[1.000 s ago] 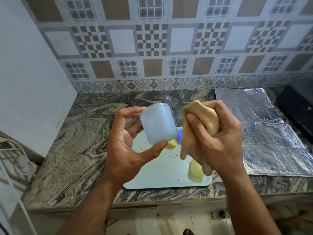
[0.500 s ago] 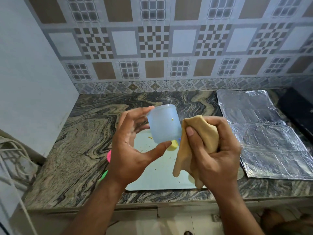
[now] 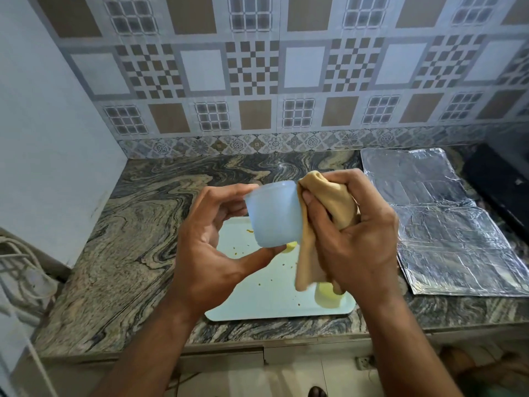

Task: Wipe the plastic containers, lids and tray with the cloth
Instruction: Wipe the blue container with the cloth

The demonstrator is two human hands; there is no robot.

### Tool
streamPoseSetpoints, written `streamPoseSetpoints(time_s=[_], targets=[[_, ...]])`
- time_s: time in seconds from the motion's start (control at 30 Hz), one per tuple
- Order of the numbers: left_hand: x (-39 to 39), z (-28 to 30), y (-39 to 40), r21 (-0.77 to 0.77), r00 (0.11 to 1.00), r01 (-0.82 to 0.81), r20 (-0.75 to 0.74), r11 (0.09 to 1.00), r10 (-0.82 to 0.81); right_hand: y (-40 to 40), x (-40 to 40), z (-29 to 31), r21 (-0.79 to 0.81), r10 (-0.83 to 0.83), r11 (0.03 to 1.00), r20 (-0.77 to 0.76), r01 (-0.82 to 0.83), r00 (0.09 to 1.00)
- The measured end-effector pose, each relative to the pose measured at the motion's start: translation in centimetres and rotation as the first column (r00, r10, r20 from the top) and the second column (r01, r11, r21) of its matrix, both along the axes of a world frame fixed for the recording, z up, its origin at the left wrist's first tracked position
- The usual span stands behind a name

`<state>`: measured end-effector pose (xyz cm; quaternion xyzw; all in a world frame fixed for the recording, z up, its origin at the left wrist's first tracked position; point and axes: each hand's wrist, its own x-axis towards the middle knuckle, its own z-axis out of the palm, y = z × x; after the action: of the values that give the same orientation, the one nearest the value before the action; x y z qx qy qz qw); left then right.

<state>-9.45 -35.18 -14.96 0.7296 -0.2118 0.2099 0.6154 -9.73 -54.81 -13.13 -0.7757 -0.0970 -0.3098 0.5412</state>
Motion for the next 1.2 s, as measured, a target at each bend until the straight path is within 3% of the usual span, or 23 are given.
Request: streamPoseSetpoints(time_s=[0.17,0.33,0.47,0.57,0.7,0.8,1.03,1.2], targets=[[-0.1,-0.2,-0.3,-0.178,0.993,-0.019,-0.120,0.984,-0.003,0.3,-1.0,-0.9,0.250,0.066,0.966,-0.005,-0.063,0.998],[-0.1,-0.4,-1.2,-0.228,0.989,0.023,-0.140,0.973,-0.057,2.2,-2.5,-1.2,0.288,0.112,0.948,0.099,-0.136,0.989],[0.0,-0.4,-1.4,-0.231,0.982,0.070,-0.158,0.970,-0.108,2.1,-2.6,-1.5,0.224,0.096,0.968,0.096,-0.115,0.991],[0.3,-0.7,-0.8,-0.160,0.988,0.015,-0.148,0.987,-0.039,1.4,-2.4,-2.1,0.191,0.069,0.979,0.045,-0.077,0.997],[0.6,-0.7,0.0,0.077,0.993,-0.112,-0.039,0.991,0.115,0.9,-2.1,-1.5,0.138,0.058,0.988,0.030,-0.061,0.998],[0.2,-0.3,-0.3,0.138,0.995,-0.097,0.036,0.986,0.093,0.9,-1.5,-0.4,0.086,0.073,0.993,0.028,-0.075,0.997],[0.0,0.0,-0.3,-0.096,0.999,0.007,-0.036,0.995,-0.011,0.1,0.6,-0.2,0.140,0.093,0.986,-0.031,-0.088,0.995],[-0.1,-0.2,-0.7,-0.223,0.991,0.027,-0.123,0.974,-0.055,1.1,-0.8,-1.0,0.315,0.124,0.940,0.029,-0.126,0.992]])
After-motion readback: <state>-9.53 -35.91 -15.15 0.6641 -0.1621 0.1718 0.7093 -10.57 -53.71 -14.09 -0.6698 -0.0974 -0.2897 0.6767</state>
